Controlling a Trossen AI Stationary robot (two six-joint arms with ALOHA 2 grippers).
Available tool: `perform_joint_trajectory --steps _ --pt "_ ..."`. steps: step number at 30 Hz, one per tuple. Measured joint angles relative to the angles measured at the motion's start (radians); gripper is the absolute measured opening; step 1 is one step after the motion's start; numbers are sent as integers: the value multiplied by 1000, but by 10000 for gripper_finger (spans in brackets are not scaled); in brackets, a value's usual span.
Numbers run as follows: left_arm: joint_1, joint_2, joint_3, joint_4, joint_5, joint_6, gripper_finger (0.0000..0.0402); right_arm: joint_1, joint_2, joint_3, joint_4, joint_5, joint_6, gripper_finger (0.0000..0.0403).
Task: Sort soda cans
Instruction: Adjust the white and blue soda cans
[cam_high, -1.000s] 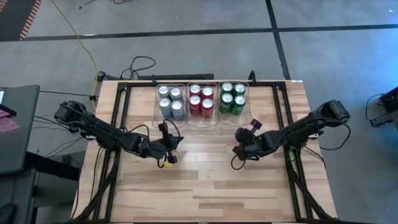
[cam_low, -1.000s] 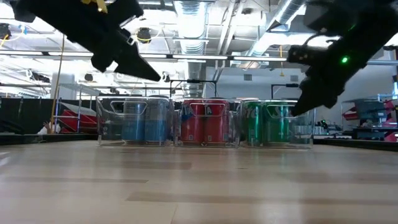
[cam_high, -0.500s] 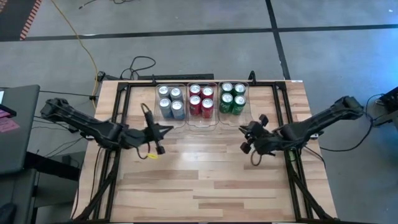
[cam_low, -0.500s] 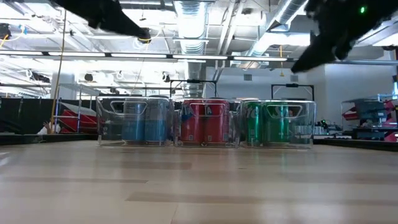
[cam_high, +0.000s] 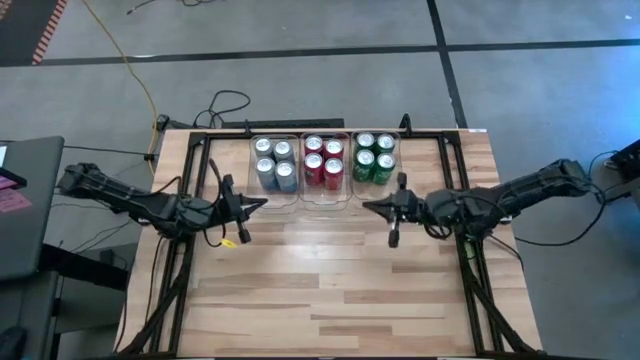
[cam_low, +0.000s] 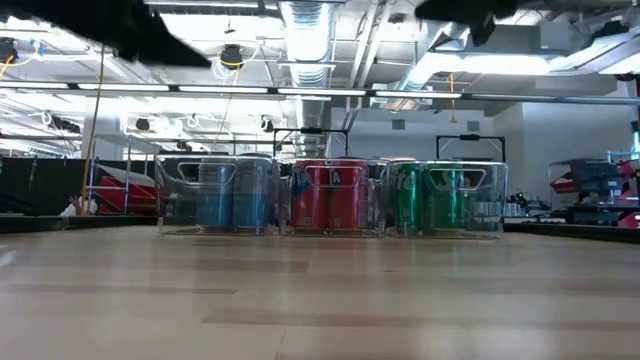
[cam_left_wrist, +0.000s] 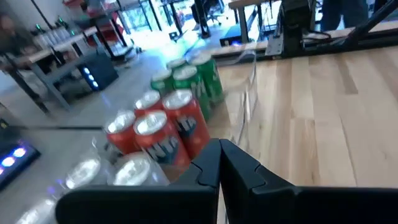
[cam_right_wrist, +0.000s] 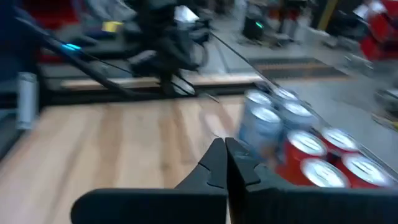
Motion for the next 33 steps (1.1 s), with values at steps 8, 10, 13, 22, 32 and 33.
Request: perform_joint_trajectory --steps 8,10,13,22,32,33 --pt "171 29 -75 21 144 -18 0 -171 32 0 -21 -135 47 3" --pt "237 52 -77 35 204 -1 0 -195 41 -1 -10 -162 34 3" --pt "335 97 -77 55 338 27 0 -227 47 -1 2 -187 14 3" --pt "487 313 -77 227 474 90 0 -270 77 -1 0 -216 -22 2" --pt "507 517 -73 401 450 176 0 -301 92 -1 2 -238 -21 2" --pt "509 526 -72 407 433 176 0 -301 92 -1 1 -238 -21 2"
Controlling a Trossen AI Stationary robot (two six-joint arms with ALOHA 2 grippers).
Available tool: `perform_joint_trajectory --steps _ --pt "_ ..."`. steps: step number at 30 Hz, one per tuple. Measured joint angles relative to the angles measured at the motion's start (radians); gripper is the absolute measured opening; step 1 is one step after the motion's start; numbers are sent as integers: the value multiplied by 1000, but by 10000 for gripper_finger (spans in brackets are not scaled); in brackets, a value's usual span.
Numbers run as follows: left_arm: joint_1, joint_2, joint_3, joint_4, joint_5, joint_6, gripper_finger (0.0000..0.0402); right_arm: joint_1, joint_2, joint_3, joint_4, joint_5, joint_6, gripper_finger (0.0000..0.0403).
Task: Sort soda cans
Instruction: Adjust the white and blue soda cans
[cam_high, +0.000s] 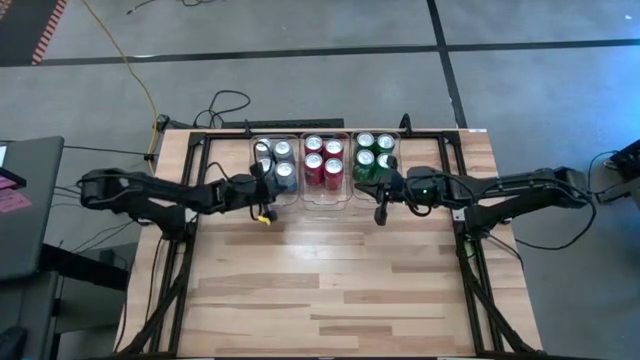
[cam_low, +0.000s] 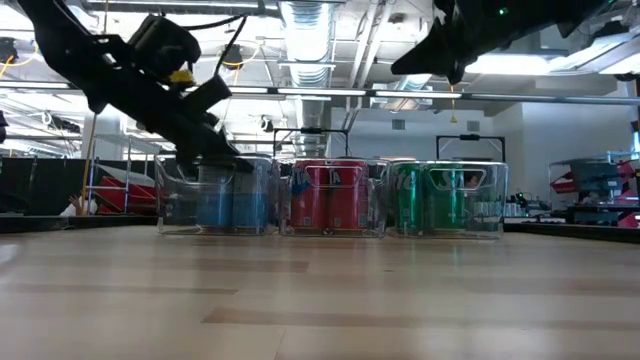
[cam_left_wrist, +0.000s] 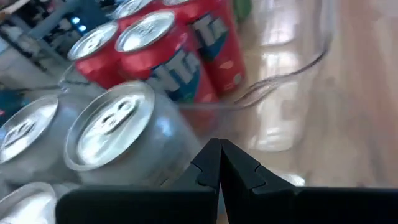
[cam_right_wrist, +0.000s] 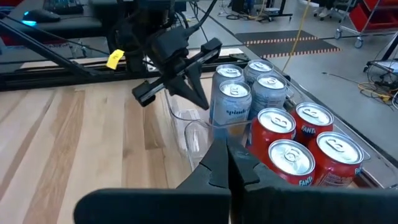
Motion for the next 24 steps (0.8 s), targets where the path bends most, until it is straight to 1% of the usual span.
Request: perform_joint_trajectory --steps 3,16,20,24 --pt "15 21 3 9 -37 -4 0 0 0 0 -4 0 0 2" --pt "97 31 3 22 -47 -52 0 0 0 0 -3 0 4 2" --pt "98 31 2 21 -51 -59 0 2 0 0 -7 0 9 2" --pt "70 33 0 22 -44 -67 0 2 0 0 -12 0 11 2"
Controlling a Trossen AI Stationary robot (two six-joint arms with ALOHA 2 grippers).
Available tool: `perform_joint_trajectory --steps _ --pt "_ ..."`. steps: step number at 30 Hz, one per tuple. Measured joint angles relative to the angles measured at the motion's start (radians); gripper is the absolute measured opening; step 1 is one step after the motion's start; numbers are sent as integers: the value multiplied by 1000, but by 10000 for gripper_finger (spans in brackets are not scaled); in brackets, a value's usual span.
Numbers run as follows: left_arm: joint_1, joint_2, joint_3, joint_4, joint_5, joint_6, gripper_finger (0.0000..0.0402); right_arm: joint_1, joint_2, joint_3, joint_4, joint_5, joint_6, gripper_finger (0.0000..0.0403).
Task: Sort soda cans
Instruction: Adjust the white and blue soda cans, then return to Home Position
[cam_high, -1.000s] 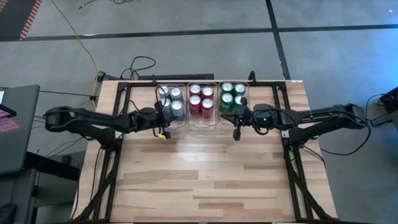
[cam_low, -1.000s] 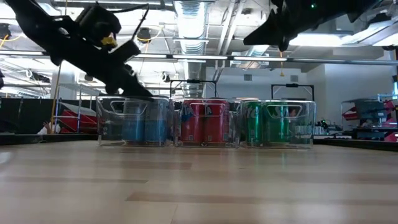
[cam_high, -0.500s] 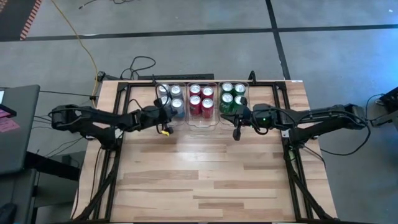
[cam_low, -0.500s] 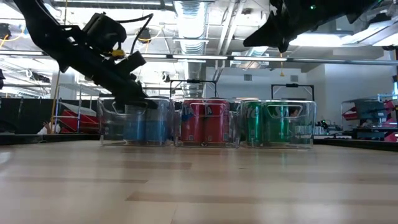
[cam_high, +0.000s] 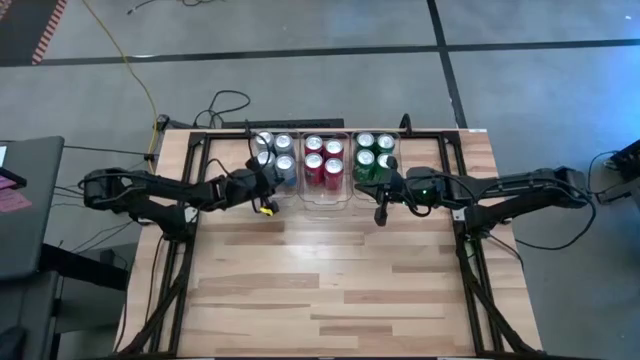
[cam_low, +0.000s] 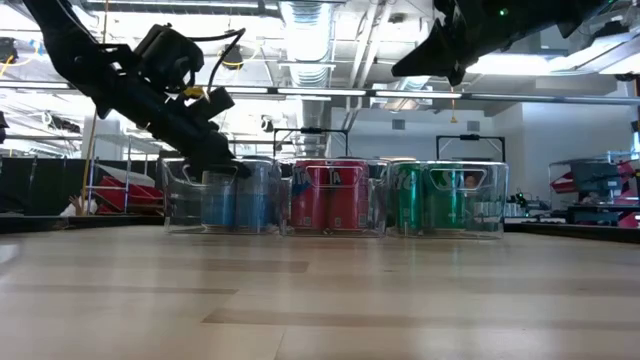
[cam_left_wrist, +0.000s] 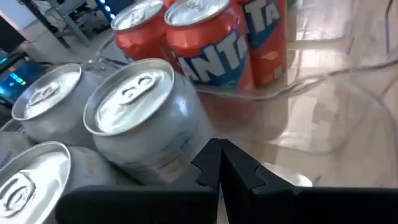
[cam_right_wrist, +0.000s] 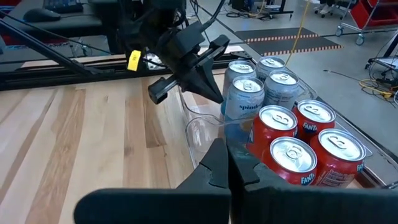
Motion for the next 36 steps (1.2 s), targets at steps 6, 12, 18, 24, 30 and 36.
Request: perform_joint_trajectory --steps 6,12,18,24,30,36 --pt "-40 0 0 38 -3 -12 0 0 0 0 6 0 0 2" --pt "-85 -2 21 66 3 -10 0 3 -3 0 31 0 14 2" --pt "-135 -63 73 3 -105 62 0 45 -72 1 30 0 0 2" --pt "-156 -268 90 -125 -88 7 0 82 -231 0 -136 11 -4 2" --pt "-158 -569 53 -264 57 -64 0 108 -388 1 -320 -5 85 1" --pt "-164 -760 -36 -396 65 -132 0 238 -476 0 -326 5 31 1"
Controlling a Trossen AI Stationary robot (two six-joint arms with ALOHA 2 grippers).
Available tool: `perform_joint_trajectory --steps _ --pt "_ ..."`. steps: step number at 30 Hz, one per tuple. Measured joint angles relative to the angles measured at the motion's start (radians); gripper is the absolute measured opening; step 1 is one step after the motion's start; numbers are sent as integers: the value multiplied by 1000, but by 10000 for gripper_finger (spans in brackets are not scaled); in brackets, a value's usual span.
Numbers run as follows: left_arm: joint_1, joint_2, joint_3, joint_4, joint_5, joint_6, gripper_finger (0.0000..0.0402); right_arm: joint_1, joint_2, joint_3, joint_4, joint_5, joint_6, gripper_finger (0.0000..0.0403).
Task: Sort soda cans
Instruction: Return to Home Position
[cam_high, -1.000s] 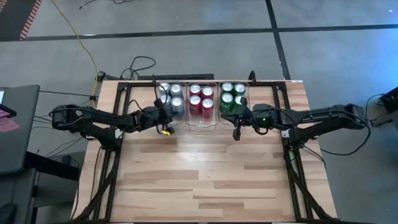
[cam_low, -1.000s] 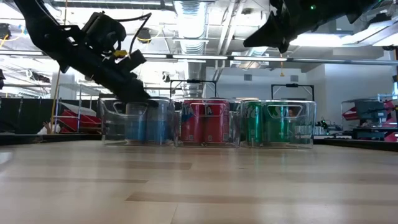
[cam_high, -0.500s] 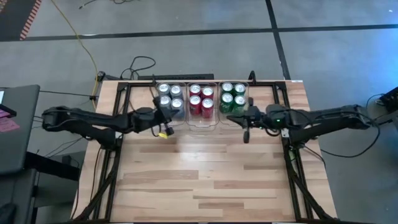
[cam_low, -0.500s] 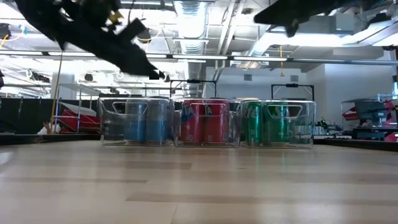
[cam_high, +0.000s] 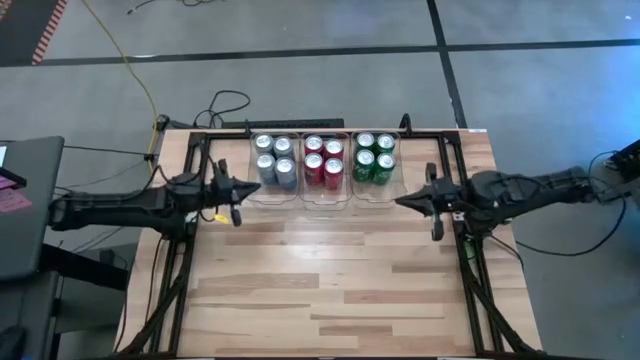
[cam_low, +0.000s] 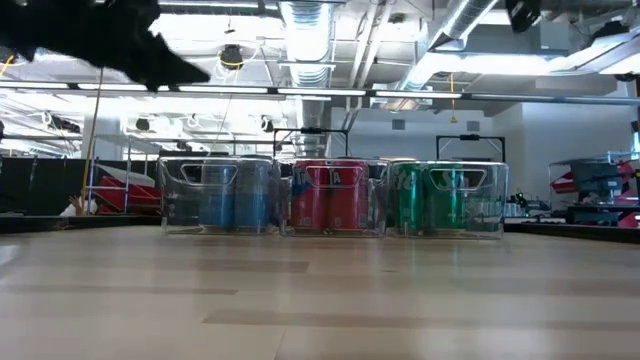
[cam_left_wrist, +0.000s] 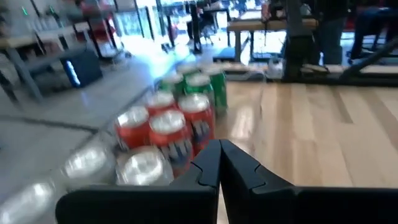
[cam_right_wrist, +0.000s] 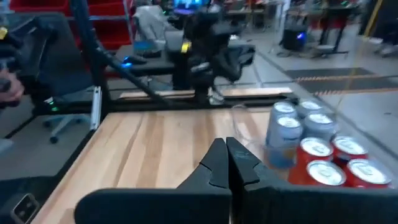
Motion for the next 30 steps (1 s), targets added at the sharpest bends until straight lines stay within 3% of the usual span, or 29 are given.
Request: perform_joint_trajectory --steps 7,13,23,30 --pt "-1 -113 -77 -105 1 -115 0 92 -64 -104 87 186 -24 1" --pt "-2 -164 -80 -124 26 -102 0 30 -149 -289 276 198 -27 1" --pt "7 -170 -79 -182 122 -103 0 -243 -189 -390 344 -148 12 1" --pt "7 -277 -79 -236 119 -110 0 -328 -272 -438 322 -214 26 1"
